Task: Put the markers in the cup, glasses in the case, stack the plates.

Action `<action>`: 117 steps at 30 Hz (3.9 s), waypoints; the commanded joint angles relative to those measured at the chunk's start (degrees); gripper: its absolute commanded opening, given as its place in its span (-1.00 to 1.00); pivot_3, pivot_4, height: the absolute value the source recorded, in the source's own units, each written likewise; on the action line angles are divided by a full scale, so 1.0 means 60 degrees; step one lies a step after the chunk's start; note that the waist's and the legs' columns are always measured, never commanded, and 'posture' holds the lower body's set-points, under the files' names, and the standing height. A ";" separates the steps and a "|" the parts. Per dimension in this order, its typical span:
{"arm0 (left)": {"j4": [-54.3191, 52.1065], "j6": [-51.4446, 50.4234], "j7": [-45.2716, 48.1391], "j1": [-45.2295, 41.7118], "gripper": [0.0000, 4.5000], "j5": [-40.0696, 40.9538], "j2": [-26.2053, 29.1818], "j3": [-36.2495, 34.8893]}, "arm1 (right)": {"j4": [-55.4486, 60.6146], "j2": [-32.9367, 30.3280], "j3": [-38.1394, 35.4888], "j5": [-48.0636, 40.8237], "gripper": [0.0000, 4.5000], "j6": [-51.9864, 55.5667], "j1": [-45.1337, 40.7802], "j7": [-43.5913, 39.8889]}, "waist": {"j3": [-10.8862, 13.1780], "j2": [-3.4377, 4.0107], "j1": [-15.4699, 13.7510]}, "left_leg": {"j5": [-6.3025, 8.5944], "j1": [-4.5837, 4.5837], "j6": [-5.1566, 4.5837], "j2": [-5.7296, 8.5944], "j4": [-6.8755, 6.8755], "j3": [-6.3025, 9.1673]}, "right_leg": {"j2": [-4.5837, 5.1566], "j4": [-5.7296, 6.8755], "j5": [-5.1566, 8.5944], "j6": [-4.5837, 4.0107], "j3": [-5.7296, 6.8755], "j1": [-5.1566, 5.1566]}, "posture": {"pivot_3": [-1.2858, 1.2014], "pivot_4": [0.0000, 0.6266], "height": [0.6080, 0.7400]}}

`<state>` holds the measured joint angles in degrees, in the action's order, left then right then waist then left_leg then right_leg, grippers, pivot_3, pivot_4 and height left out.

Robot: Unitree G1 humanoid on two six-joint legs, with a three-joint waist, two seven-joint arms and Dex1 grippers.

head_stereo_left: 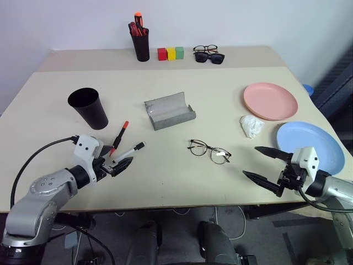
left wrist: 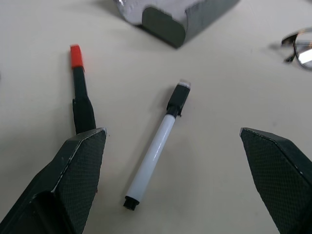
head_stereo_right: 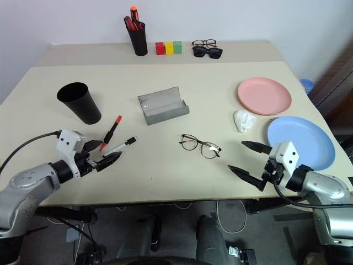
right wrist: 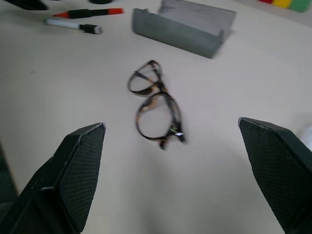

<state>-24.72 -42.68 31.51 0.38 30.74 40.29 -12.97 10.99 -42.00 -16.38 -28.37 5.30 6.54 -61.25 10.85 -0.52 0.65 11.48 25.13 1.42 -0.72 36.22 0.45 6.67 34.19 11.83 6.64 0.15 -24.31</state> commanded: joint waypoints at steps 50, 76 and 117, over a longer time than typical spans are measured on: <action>0.4234 0.6071 -0.6797 -0.5578 -0.97 -0.6003 -0.3124 0.0397 | -0.0531 0.0992 0.2032 0.0479 1.00 -0.0343 -0.2609 0.0303 | 0.0009 -0.0045 -0.0224 | -0.0002 -0.0136 -0.0002 0.0005 -0.0016 0.0001 | -0.0009 0.0009 0.0003 0.0038 -0.0005 0.0133 | 0.03 -0.52 1.00; 0.9934 0.9096 -0.9517 -0.7782 -0.18 -0.7420 -0.3368 0.1010 | -0.0253 0.1072 0.1959 0.0577 1.00 -0.0246 -0.2537 0.0491 | 0.0016 -0.0081 -0.0229 | -0.0004 -0.0126 0.0006 0.0011 -0.0006 0.0003 | -0.0013 -0.0010 -0.0046 0.0123 -0.0002 0.0144 | 0.03 -0.52 1.00; 0.3884 -0.1559 -0.5301 -0.7945 0.72 -0.2816 -0.3294 -0.0711 | -0.0137 0.1078 0.1881 0.0754 1.00 -0.0090 -0.2317 0.0872 | 0.0018 -0.0082 0.0016 | -0.0005 -0.0129 0.0005 0.0003 -0.0015 0.0008 | -0.0017 -0.0008 -0.0038 0.0110 -0.0003 0.0138 | 0.03 -0.52 1.00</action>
<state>-1.15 -52.86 2.49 -45.38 14.82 20.85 -15.19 8.58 -35.21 -4.16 -23.34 5.29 -7.20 -56.09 10.96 -1.01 0.75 11.45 24.35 1.45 -0.71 36.12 0.50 6.57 34.15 11.59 7.31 0.14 -23.48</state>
